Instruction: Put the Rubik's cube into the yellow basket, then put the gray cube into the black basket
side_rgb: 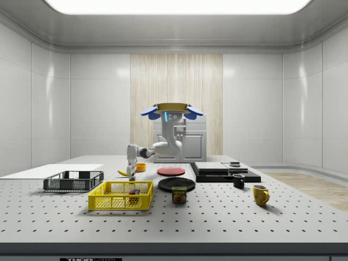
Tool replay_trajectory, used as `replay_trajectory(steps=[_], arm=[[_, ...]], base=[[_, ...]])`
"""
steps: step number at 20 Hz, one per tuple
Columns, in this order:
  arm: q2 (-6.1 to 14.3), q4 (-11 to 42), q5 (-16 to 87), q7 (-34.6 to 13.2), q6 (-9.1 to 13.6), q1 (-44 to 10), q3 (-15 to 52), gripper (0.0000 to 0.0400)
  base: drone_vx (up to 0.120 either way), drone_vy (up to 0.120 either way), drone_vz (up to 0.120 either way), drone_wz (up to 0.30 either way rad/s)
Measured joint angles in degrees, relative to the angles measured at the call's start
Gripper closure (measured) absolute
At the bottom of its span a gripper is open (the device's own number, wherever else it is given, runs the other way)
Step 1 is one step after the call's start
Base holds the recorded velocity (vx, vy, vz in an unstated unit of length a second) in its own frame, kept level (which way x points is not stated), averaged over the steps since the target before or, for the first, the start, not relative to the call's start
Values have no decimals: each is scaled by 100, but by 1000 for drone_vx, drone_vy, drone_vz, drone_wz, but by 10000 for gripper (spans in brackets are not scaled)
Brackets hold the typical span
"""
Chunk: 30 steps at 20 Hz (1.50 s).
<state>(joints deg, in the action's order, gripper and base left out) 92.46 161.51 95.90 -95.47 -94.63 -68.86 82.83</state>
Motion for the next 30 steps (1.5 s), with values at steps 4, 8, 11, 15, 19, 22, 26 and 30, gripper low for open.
replay_trajectory(steps=[4,8,11,15,19,22,26,30], arm=[[-3,-22,138,36,-46,20,-146,0],[-8,-28,285,50,-91,36,-299,0],[-13,4,350,61,-101,81,-363,0],[-23,24,395,69,-101,111,-405,0],[-39,35,418,28,-90,83,-423,0],[-52,40,429,-17,-79,44,-430,0],[-66,43,439,-44,-66,20,-434,33],[-77,44,444,-54,-56,12,-437,107]], base=[[0,0,0,0],[0,0,0,0],[0,0,0,0],[0,0,0,0],[0,0,0,0],[0,0,0,0],[0,0,0,0],[0,0,0,0]])
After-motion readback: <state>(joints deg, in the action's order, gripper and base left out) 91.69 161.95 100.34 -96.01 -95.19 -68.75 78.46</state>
